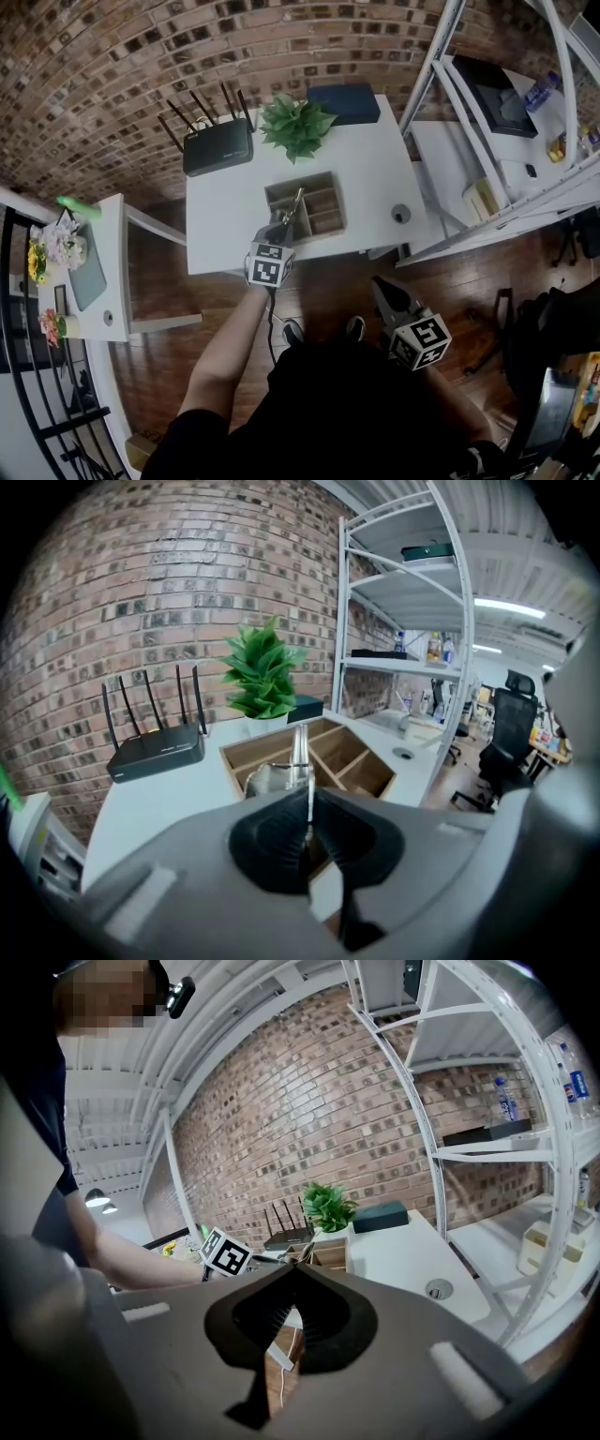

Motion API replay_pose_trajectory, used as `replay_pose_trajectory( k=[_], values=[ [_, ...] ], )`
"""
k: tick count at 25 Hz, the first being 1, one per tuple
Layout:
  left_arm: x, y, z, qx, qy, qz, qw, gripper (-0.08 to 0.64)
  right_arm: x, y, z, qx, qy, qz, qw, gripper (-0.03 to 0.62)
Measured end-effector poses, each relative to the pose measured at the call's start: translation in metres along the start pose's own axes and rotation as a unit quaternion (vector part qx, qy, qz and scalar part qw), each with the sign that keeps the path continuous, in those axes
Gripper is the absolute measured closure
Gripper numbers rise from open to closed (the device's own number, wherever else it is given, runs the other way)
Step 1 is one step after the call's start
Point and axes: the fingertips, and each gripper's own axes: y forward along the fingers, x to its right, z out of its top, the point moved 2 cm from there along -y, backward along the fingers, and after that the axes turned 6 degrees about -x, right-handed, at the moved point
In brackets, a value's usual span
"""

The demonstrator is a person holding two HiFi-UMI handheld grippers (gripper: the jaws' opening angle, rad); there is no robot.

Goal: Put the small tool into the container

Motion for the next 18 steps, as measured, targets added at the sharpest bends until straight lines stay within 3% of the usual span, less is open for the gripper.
replay_pose_trajectory(
  k=[12,18],
  values=[
    [0.002,-0.006,-0.011,-0.007,-0.018,0.002,0.9998,0.458,-0.002,-0.005,-0.005,0.002,0.017,0.0,1.0,0.586],
    [-0.001,-0.034,-0.011,0.026,-0.057,0.018,0.9979,0.433,-0.004,-0.003,-0.008,0.0,0.013,0.001,1.0,0.586]
  ],
)
